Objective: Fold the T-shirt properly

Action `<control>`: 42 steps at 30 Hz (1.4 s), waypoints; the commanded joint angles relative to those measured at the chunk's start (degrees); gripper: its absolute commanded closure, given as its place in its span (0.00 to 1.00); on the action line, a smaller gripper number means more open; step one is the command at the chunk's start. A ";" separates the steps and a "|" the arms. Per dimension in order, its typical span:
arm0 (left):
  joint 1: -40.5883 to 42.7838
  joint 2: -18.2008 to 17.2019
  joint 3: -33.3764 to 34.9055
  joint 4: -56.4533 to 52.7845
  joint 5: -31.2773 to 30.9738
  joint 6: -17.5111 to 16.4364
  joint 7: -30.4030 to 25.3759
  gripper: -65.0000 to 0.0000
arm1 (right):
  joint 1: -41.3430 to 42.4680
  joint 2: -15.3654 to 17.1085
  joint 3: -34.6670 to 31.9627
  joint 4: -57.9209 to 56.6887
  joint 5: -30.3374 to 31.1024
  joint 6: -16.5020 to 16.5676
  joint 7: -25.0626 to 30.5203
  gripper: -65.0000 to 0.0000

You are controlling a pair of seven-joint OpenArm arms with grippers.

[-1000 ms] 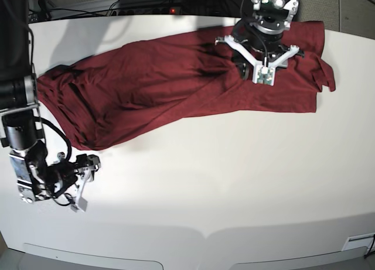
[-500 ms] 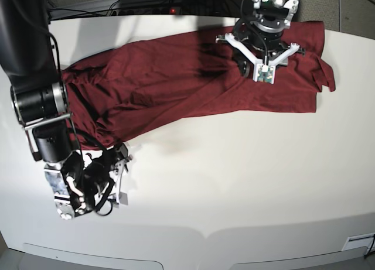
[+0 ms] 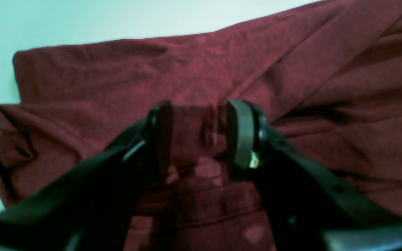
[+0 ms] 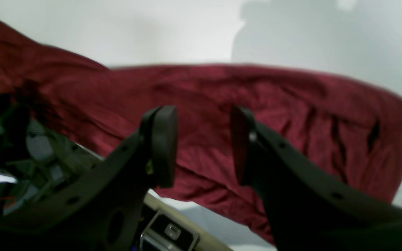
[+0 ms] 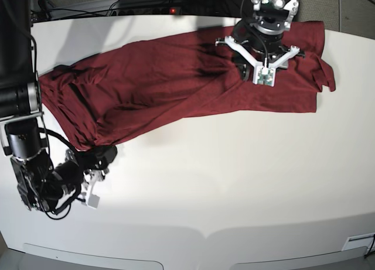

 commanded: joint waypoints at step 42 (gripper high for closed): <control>-0.48 -0.24 -43.69 0.85 -20.28 -19.93 1.40 0.62 | -4.61 16.83 0.26 0.63 -15.10 0.25 24.39 0.62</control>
